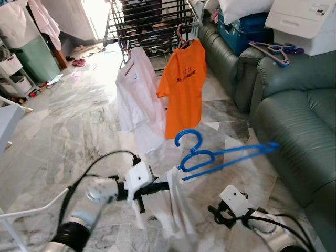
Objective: Hang hanger
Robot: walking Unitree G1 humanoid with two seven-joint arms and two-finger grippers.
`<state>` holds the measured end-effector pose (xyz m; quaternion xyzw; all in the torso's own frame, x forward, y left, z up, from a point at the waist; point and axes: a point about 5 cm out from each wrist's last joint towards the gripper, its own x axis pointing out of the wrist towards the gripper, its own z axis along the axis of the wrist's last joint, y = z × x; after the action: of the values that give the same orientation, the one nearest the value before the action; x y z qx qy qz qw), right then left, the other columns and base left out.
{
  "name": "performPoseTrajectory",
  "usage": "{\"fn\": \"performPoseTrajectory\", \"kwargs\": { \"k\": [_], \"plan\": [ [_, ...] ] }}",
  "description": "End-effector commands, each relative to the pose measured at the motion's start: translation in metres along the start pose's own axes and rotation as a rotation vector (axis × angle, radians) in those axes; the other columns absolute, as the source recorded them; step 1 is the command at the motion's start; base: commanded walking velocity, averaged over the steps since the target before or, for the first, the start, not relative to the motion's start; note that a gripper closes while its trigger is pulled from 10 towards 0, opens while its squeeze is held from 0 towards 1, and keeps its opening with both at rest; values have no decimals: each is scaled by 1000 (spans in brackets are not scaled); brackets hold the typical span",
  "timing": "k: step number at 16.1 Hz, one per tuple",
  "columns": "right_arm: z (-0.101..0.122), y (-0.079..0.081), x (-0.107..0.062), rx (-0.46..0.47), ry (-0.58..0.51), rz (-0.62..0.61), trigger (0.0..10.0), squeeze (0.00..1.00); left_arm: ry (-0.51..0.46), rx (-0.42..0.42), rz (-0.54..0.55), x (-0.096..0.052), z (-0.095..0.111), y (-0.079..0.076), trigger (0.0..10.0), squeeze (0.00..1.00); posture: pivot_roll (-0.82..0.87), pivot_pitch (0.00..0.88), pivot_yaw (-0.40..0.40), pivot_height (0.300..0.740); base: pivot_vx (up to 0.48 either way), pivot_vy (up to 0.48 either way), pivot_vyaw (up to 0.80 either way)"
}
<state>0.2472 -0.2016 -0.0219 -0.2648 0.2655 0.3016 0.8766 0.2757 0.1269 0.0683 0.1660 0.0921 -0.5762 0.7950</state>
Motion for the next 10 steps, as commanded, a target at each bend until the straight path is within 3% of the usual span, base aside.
{"fn": "performPoseTrajectory", "kwargs": {
  "k": [1,2,3,4,5,8,9,10],
  "plan": [
    [6,-4,1,-69,-11,33,10000,0,-46,32,-18,-8,18,8,6706,0,-146,30,133,740,0,0,0],
    [6,-6,0,-97,-7,48,10000,0,-61,39,-29,-10,25,10,6039,0,-144,29,132,740,0,0,0],
    [7,-8,-1,-122,-4,63,10000,0,-76,50,-43,-12,33,12,6314,0,-144,30,132,740,0,0,0],
    [8,-11,-2,-169,1,81,10000,0,-103,53,-67,-15,44,11,5922,0,-142,30,132,740,0,0,0],
    [10,-13,-1,-191,-2,87,10000,0,-124,49,-79,-15,51,9,6314,0,-141,29,131,740,0,0,0],
    [23,-8,4,-173,-53,169,10000,0,-199,28,-125,-10,72,0,5686,0,-136,32,128,740,0,0,0],
    [27,-5,7,-166,-67,200,392,0,-204,38,-133,-8,75,-2,5961,0,-133,32,126,740,0,0,0],
    [30,0,9,-144,-79,244,0,0,-214,37,-140,-6,79,-5,5412,0,-130,33,125,740,0,0,0]
  ]
}}
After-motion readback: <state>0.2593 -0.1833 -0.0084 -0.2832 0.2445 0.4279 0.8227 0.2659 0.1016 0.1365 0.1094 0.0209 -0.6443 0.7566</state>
